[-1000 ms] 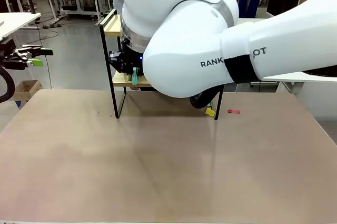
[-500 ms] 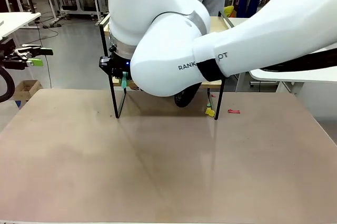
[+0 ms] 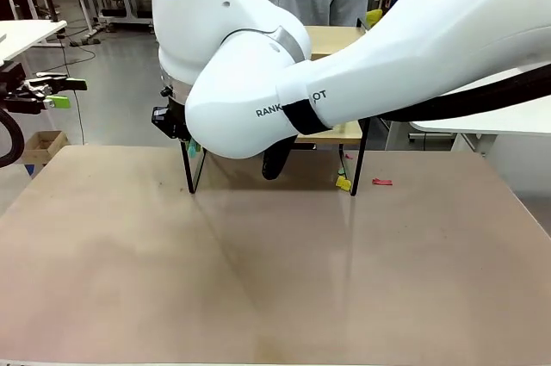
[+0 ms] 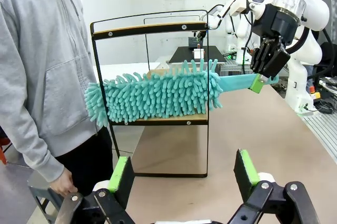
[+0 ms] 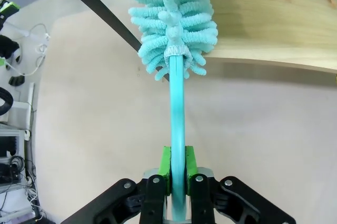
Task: Clean the shelf.
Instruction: Clean the specific section of the Shelf indicated by the human with the Duster.
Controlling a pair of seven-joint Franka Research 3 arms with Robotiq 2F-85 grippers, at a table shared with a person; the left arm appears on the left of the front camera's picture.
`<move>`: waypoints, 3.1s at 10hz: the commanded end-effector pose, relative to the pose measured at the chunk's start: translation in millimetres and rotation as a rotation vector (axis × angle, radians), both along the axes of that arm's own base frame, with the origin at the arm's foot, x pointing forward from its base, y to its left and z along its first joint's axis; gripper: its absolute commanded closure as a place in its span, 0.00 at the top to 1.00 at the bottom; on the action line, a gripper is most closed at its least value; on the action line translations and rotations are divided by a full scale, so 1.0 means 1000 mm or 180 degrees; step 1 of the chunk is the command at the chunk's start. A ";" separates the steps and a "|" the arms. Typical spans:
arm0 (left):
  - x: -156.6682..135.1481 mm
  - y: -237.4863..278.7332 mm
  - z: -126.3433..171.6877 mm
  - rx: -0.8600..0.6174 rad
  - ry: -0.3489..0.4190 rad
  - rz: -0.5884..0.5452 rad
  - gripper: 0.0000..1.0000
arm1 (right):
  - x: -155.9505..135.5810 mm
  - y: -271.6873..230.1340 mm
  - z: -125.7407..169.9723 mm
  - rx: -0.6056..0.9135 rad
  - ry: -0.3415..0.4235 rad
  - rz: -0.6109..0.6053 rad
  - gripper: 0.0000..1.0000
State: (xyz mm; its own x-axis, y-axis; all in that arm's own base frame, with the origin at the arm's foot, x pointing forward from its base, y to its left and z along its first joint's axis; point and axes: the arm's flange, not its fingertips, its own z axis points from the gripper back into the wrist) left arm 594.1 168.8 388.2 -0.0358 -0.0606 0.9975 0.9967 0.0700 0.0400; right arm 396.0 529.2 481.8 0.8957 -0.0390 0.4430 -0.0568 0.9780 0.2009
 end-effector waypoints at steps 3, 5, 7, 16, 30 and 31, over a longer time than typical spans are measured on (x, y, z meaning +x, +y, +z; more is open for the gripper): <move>-0.001 0.000 0.001 0.0033 -0.0047 -0.0027 1.00 | -0.001 -0.001 0.002 0.0013 -0.0049 0.0024 0.13; -0.001 0.000 0.001 0.0033 -0.0047 -0.0027 1.00 | -0.001 -0.001 0.002 0.0013 -0.0049 0.0024 0.13; -0.001 0.000 0.001 0.0033 -0.0047 -0.0027 1.00 | 0.000 0.001 0.000 -0.0005 -0.0010 0.0001 0.13; -0.001 0.000 0.001 0.0033 -0.0047 -0.0027 1.00 | 0.013 -0.159 -0.007 0.0262 0.0252 -0.0454 0.13; -0.001 0.000 0.001 0.0033 -0.0047 -0.0027 1.00 | 0.011 -0.278 0.004 -0.0032 0.0251 -0.1205 0.13; -0.001 0.000 0.001 0.0033 -0.0047 -0.0027 1.00 | 0.005 -0.271 0.011 0.0029 0.0123 -0.1133 0.13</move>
State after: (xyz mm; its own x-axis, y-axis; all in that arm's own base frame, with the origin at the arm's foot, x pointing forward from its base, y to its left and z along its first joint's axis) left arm 594.1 168.8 388.3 -0.0361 -0.0607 0.9975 0.9967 0.0700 0.0403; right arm 402.8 257.4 488.5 0.8444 -0.3552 0.4010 0.2990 0.9336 0.1973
